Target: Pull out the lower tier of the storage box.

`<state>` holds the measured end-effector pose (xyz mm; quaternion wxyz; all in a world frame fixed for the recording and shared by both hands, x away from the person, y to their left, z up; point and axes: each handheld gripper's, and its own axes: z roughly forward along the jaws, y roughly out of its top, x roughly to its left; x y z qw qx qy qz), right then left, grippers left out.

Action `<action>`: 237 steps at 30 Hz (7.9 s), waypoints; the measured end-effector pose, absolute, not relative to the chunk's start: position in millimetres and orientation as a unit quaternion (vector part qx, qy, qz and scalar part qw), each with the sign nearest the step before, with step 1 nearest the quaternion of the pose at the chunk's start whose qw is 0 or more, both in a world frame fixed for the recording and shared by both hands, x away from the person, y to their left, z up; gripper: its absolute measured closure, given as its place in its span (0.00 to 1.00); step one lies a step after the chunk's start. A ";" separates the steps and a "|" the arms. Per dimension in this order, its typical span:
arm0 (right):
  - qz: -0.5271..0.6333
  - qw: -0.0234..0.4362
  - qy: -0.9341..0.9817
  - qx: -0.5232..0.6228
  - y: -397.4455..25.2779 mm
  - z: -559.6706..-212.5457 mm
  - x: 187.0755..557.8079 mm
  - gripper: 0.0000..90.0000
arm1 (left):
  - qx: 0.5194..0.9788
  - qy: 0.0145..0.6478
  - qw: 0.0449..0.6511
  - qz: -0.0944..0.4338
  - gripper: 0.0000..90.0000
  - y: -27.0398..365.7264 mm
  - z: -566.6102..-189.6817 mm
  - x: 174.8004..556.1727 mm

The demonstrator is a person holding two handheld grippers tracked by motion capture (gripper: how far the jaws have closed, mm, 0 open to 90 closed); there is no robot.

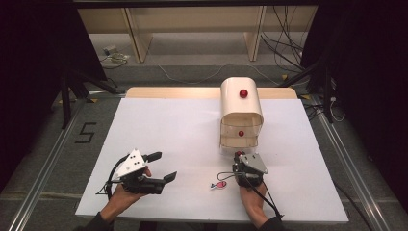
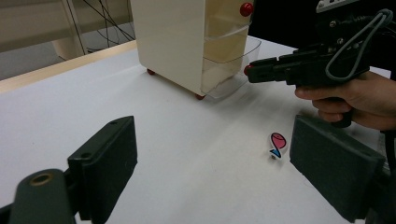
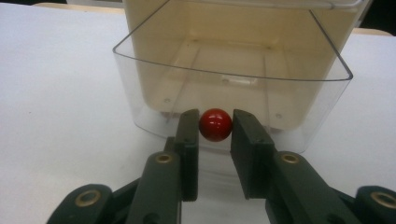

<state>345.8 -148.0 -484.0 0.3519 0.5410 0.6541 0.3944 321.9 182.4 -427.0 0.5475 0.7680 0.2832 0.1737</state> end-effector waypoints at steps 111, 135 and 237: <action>0.415 0.264 0.733 0.469 -180.8 -438.8 387.3 1.00 | 0.770 0.282 0.545 0.173 0.16 182.1 -427.3 322.8; 0.401 0.251 0.741 0.476 -180.7 -437.7 390.3 1.00 | 0.770 0.284 0.545 0.172 0.16 181.9 -427.6 322.6; 0.394 0.209 0.765 0.466 -178.7 -435.2 369.9 1.00 | 0.768 0.288 0.545 0.173 0.16 183.7 -426.6 322.0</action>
